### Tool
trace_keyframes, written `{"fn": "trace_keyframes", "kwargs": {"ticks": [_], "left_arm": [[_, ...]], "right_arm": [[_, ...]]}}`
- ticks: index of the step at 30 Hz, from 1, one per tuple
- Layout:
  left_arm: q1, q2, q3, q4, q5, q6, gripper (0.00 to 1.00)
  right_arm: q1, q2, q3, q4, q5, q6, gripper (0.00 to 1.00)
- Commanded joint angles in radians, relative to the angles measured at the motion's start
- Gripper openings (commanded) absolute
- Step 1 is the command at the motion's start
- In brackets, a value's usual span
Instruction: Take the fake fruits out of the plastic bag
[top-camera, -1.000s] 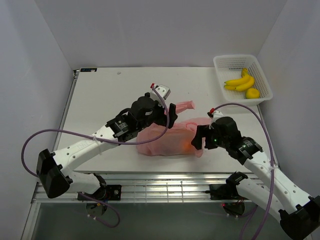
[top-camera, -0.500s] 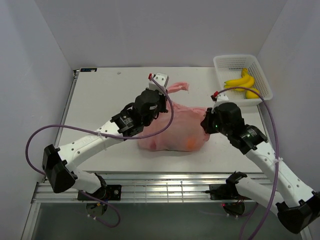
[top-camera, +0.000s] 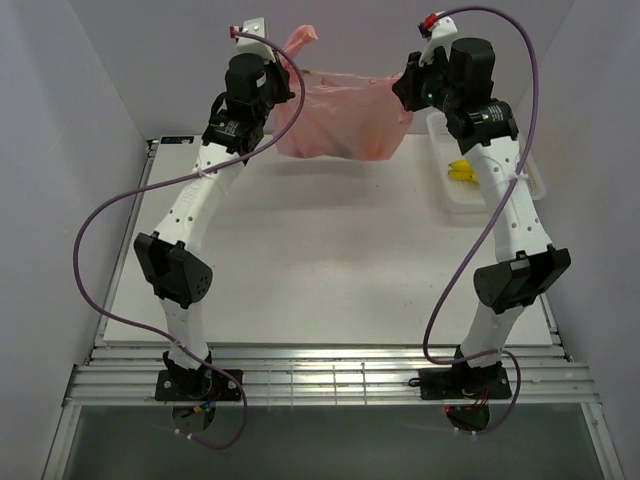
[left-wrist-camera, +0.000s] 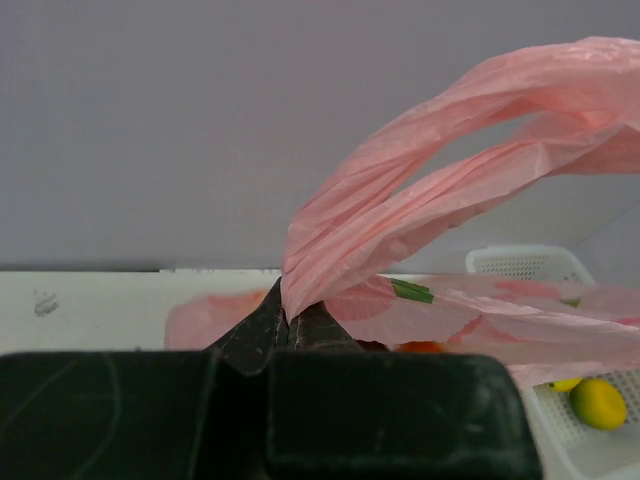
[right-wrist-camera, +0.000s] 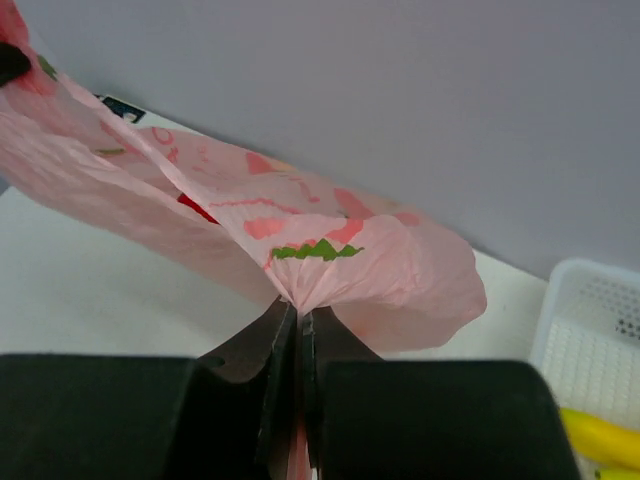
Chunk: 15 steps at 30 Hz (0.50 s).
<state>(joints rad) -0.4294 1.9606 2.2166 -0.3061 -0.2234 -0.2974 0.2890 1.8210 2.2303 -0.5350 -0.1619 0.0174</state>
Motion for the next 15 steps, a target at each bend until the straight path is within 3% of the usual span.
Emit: {"fn": "trace_keyframes", "kwargs": {"ticks": [1,2,3,4,6,8,11,15], "left_arm": [[0.004,-0.138,-0.195,-0.009,0.082,-0.011,0.0],[0.004,-0.184,-0.312,0.095,0.107,-0.016,0.0],[0.004,-0.266,-0.527,0.142,0.123,-0.025,0.0],[0.004,-0.305,-0.622,0.177,0.14,-0.038,0.0],[0.004,-0.395,-0.88,0.283,0.188,-0.083,0.0],[0.001,-0.439,-1.021,0.376,0.216,-0.129,0.0],[-0.003,-0.485,-1.214,0.433,0.28,-0.166,0.0],[-0.046,-0.549,-1.363,0.441,0.248,-0.213,0.0]], "right_arm": [[-0.005,-0.073,-0.2,0.056,-0.16,-0.079,0.08],[-0.007,-0.141,-0.31,0.1,-0.169,-0.085,0.08],[-0.007,-0.173,-0.418,0.143,-0.166,-0.089,0.08],[-0.007,-0.204,-0.601,0.183,-0.154,-0.089,0.08],[-0.005,-0.276,-0.752,0.262,-0.156,-0.1,0.08],[-0.005,-0.325,-0.934,0.314,-0.182,-0.105,0.08],[-0.002,-0.347,-1.072,0.326,-0.209,-0.114,0.08],[0.009,-0.359,-1.155,0.303,-0.177,-0.077,0.14]]}}
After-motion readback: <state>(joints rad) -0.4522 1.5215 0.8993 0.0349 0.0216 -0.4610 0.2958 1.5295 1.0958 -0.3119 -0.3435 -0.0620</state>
